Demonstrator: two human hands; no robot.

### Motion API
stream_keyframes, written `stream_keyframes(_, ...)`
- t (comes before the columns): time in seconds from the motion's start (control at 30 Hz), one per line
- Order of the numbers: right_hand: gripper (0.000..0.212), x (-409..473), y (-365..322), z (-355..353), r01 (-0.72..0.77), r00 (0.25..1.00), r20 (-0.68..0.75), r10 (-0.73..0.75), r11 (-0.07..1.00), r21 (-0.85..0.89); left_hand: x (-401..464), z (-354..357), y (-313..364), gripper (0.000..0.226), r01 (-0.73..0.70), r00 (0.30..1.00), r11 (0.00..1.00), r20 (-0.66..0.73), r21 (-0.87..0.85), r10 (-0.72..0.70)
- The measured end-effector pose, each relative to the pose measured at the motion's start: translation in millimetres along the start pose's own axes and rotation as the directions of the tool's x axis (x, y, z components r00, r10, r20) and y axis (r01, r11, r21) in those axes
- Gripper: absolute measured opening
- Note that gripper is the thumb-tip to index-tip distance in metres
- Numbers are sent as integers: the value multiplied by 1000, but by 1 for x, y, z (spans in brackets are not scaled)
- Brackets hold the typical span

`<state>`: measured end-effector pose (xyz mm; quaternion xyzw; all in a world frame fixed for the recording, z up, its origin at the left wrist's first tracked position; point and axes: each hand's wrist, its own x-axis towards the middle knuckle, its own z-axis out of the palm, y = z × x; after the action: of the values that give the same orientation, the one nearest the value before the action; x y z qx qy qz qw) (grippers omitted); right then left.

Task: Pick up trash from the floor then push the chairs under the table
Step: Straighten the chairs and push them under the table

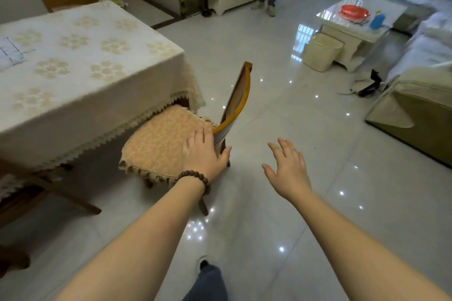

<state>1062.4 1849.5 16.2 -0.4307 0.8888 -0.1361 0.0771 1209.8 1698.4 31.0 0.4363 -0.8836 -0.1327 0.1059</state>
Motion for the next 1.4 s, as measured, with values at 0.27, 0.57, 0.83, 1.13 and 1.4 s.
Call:
stream_keyframes(0.27,63,96,27,-1,122,992,46,-121,992,-25,68,35,35,75,56,997,998,-48,16,-56)
stream_keyframes(0.57,83,237,13,-13,479,868,221,-445,868,-132,130,49,35,83,262,965,965,-29,22,-262)
stream_keyframes(0.83,98,318,-4,-11,757,645,388,-659,619,-207,140,49,34,99,444,894,896,66,8,-444)
stream_keyframes(1.13,76,384,-9,0,960,276,540,-795,207,-187,152,63,46,59,501,770,805,260,317,-582)
stream_keyframes(1.4,12,402,-1,15,975,96,546,-832,-30,-218,157,68,67,17,515,725,728,222,453,-652)
